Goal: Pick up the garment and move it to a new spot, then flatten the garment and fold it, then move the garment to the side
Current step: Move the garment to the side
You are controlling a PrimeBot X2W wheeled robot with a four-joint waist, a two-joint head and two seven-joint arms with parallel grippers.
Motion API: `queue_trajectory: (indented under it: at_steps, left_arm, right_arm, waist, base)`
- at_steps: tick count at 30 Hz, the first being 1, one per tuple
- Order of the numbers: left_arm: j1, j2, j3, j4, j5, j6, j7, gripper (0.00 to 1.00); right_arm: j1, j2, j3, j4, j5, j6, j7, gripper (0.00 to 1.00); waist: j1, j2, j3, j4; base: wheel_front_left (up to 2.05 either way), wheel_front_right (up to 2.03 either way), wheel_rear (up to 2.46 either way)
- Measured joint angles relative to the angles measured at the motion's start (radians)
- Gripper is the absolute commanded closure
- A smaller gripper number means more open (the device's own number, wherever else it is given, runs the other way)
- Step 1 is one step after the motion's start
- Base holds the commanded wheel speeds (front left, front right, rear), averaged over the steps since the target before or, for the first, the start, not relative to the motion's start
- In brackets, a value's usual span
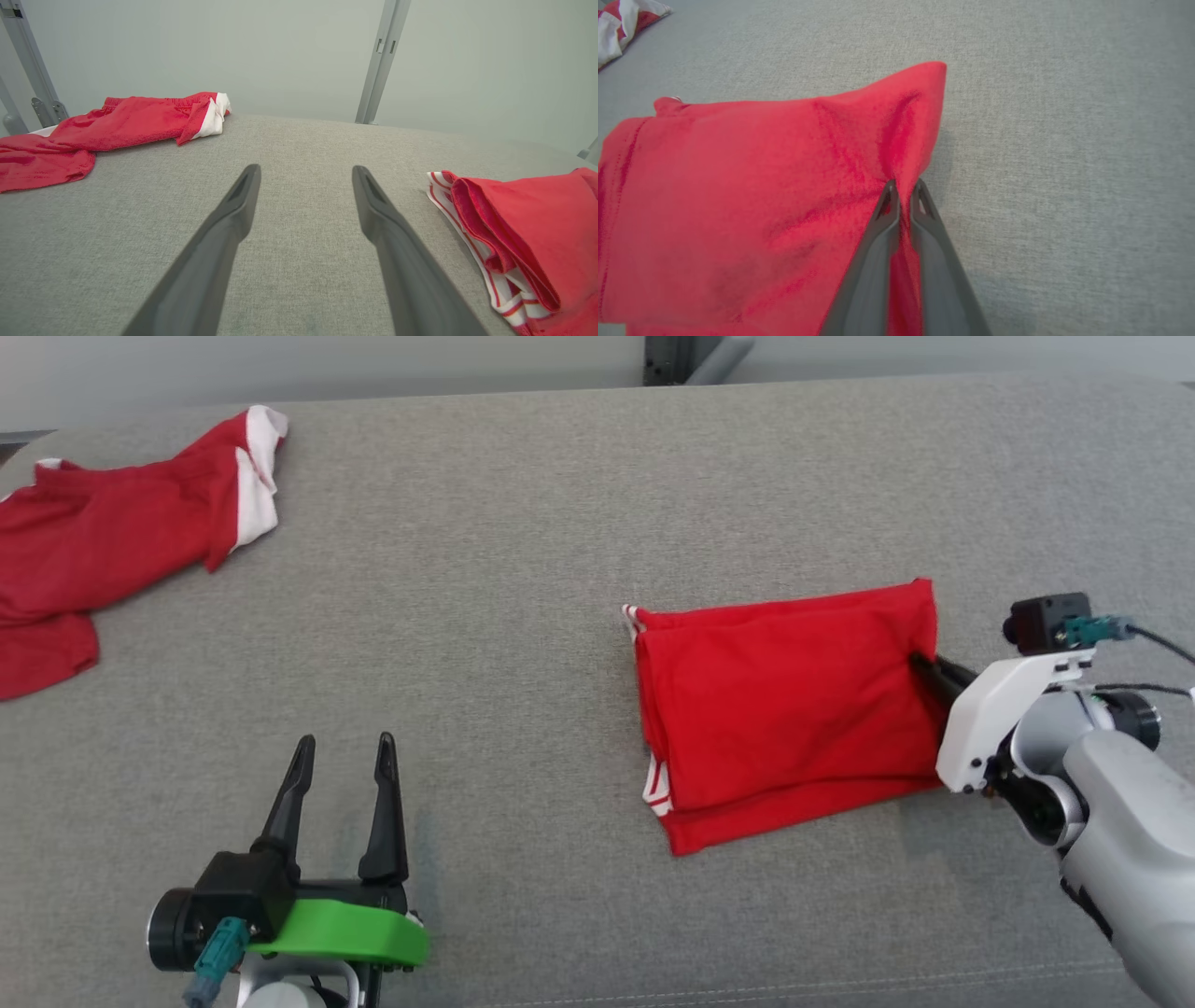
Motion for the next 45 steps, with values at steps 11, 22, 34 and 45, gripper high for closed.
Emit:
queue_trajectory:
  at_steps: [11, 22, 34, 45]
  left_arm:
    - [-0.073, 0.016, 0.016, -0.025, 0.044, -0.017, -0.002, 0.00]
    - [-0.130, 0.042, -0.007, -0.032, 0.067, -0.029, -0.002, 0.00]
    - [-0.144, 0.061, -0.023, -0.045, 0.070, -0.030, 0.006, 0.00]
    - [-0.149, 0.092, -0.032, -0.133, 0.091, -0.020, 0.041, 0.00]
  right_arm:
    - [-0.155, -0.042, -0.036, 0.038, -0.043, 0.000, -0.017, 1.00]
    - [-0.253, -0.013, -0.045, 0.119, -0.069, 0.000, -0.067, 1.00]
    - [-0.367, 0.010, -0.068, 0.228, -0.101, 0.000, -0.125, 1.00]
    - [-0.526, -0.035, -0.163, 0.488, -0.196, 0.000, -0.200, 1.00]
  waist:
    - [0.0000, 0.0000, 0.065, -0.156]
    - [0.0000, 0.0000, 0.149, -0.310]
    - [0.0000, 0.0000, 0.211, -0.333]
    - [0.0001, 0.0000, 0.263, -0.264]
  base:
    - [0.00, 0.00, 0.00]
    - [0.00, 0.00, 0.00]
    - [0.00, 0.00, 0.00]
    - [0.00, 0.00, 0.00]
